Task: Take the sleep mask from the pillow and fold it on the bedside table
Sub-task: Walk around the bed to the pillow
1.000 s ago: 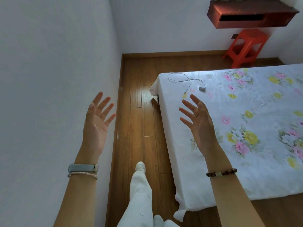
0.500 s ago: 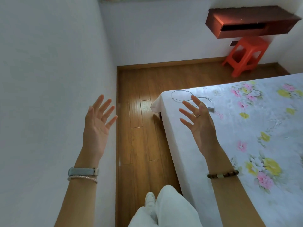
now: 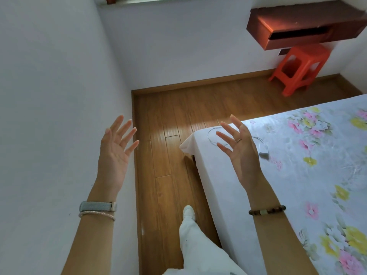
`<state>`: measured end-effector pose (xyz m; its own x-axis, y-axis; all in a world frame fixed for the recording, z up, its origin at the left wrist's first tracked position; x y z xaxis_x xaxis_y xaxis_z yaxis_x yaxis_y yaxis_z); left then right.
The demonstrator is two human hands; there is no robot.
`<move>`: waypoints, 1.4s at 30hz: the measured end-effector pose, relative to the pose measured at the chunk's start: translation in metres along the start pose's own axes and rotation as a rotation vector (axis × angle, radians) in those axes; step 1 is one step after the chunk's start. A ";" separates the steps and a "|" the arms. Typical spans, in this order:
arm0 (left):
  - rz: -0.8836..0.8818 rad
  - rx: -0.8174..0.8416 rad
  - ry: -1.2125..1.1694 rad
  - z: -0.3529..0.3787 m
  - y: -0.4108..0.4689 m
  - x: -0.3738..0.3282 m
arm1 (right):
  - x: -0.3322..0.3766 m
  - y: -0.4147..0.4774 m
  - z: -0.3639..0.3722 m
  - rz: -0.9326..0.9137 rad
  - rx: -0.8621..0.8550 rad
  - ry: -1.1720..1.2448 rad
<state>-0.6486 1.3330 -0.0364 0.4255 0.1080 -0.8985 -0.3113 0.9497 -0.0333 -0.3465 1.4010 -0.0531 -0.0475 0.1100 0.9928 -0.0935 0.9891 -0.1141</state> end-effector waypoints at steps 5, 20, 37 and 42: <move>0.010 0.008 0.011 0.016 0.089 -0.002 | 0.017 0.082 0.005 -0.022 -0.023 -0.009; -0.046 0.086 -0.005 0.021 0.338 0.006 | 0.033 0.288 0.058 0.042 -0.109 -0.039; -0.175 0.361 -0.018 0.097 0.614 0.015 | 0.063 0.483 0.053 0.049 -0.405 0.053; -0.201 0.444 0.005 0.151 0.686 0.038 | 0.061 0.546 0.016 0.040 -0.480 0.077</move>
<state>-0.7179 2.0327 -0.0273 0.4357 -0.0910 -0.8955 0.1695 0.9854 -0.0177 -0.4165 1.9458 -0.0558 0.0333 0.1381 0.9899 0.3768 0.9156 -0.1404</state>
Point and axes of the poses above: each hand's wrist, its own y-axis towards the middle knuckle, its own z-axis out of the palm, x = y × z, the point moved 6 cm from there along y, towards the middle knuckle, and after that the axes turned 12 degrees about -y, right-handed, at the moved point
